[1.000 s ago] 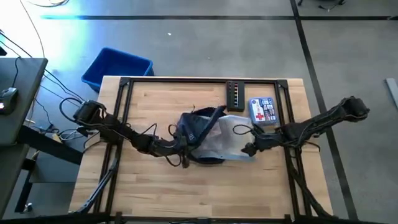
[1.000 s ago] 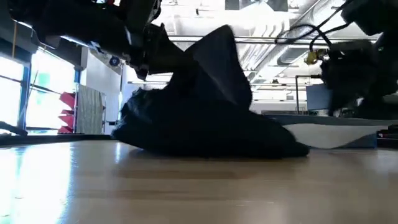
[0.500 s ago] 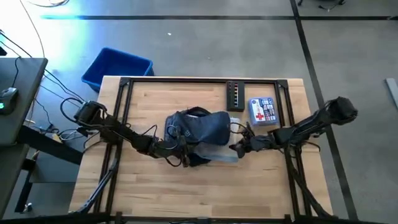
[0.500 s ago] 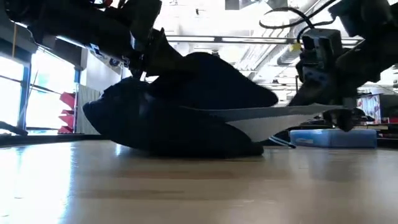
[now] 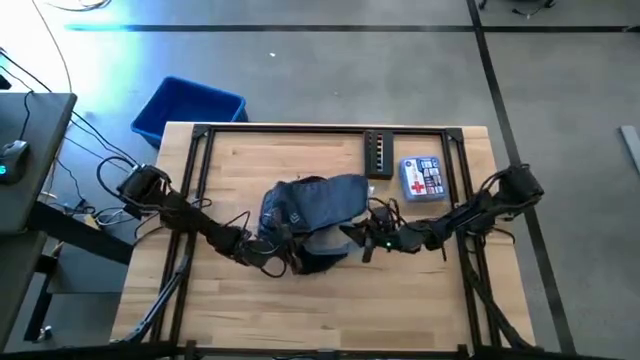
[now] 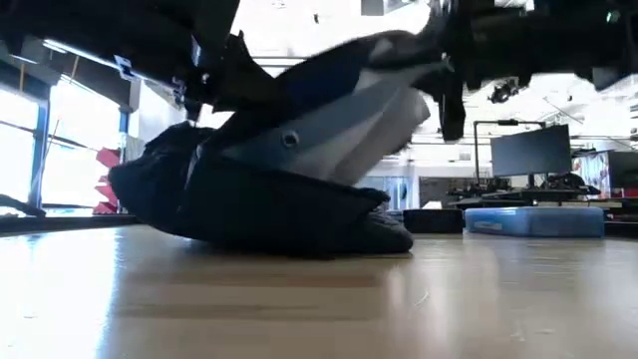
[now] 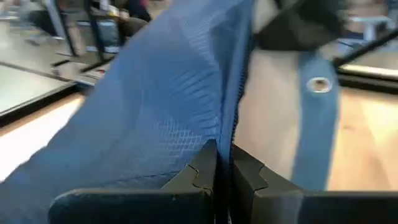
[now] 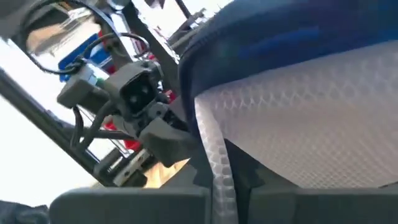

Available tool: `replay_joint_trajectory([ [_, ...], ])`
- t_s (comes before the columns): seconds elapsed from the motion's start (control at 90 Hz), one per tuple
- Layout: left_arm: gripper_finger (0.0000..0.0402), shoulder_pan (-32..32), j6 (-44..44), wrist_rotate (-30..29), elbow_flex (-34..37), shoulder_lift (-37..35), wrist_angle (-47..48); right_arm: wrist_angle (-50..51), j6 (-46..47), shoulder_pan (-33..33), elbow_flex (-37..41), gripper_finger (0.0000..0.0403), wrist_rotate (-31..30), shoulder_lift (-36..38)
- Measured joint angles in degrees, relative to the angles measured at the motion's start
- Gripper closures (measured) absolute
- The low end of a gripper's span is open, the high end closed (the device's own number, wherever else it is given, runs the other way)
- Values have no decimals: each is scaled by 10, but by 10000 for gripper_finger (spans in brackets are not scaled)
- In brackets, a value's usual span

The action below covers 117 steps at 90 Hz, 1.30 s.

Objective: Unpack backpack
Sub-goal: Put the white zip bag into the backpack

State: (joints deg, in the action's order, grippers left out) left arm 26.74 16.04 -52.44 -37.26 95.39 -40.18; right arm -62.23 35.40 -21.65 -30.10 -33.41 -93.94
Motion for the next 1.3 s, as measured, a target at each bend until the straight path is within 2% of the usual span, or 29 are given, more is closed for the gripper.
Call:
replay_joint_trajectory([
  [0.122,402,19,58,-5,0,0,-2,29,-8,-22,-7,403,-17,1],
  [0.256,402,45,106,0,0,0,-9,159,82,-49,-8,403,-4,-1],
  [0.311,402,52,106,-10,0,0,-32,183,118,-61,-8,403,2,-7],
  [0.422,402,56,62,-27,-7,29,-114,127,118,-79,-8,403,-2,-36],
  [0.578,402,48,1,-27,-41,96,-202,24,43,-79,-29,403,-10,-76],
  [0.656,402,48,-1,-21,-60,126,-212,19,7,-78,-38,403,-14,-80],
  [0.767,402,56,-6,-23,-82,153,-214,45,7,-76,-40,403,17,-79],
  [0.933,402,70,-62,-64,-88,146,-215,167,34,-85,-39,401,72,-78],
  [1.033,402,87,-110,-117,-88,132,-215,292,34,-90,-44,389,102,-64],
  [1.2,402,123,-200,-272,-88,122,-215,538,38,-88,-96,335,132,-8],
  [1.3,402,129,-209,-291,-85,122,-214,668,20,-90,-144,289,158,23],
])
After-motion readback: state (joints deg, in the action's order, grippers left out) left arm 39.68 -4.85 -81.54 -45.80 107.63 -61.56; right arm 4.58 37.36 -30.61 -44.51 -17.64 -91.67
